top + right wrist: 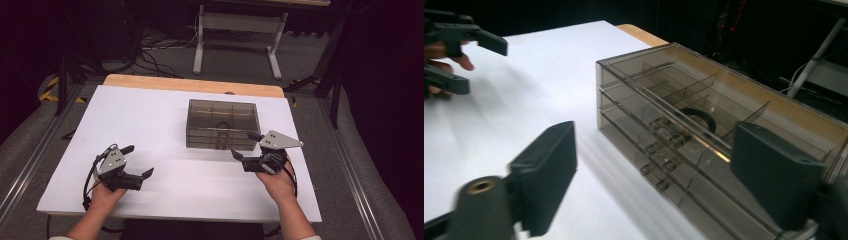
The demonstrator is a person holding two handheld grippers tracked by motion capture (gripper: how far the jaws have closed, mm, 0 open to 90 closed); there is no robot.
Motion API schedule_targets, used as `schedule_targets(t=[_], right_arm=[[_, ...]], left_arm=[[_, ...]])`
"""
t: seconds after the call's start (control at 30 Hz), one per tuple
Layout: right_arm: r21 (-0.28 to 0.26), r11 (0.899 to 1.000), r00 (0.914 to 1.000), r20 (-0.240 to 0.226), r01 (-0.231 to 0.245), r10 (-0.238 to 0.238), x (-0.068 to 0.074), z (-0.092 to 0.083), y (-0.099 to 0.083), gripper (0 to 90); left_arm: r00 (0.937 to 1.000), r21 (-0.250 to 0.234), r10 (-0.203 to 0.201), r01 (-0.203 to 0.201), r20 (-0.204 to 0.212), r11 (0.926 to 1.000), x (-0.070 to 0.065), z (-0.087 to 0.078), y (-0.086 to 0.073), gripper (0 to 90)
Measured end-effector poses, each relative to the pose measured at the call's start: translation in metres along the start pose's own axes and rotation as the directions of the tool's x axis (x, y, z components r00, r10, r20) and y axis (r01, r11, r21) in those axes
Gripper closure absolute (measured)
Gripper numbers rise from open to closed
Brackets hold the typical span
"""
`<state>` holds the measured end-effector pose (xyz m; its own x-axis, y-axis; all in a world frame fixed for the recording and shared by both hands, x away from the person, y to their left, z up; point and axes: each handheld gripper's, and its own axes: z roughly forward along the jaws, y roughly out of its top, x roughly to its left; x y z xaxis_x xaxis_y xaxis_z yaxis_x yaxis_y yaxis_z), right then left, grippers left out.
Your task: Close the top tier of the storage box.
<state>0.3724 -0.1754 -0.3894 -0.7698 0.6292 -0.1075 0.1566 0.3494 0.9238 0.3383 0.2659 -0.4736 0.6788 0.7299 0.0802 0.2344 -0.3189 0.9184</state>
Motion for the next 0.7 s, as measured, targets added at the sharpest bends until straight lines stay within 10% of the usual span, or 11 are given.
schedule_targets(t=[0.7], right_arm=[[-0.031, 0.998, 0.998, -0.024, -0.059, 0.059, -0.004, -0.029, -0.055, 1.6]], left_arm=[[1.0, -0.004, -0.002, 0.002, 0.001, 1.0, 0.0, 0.0, 0.0, 0.2]])
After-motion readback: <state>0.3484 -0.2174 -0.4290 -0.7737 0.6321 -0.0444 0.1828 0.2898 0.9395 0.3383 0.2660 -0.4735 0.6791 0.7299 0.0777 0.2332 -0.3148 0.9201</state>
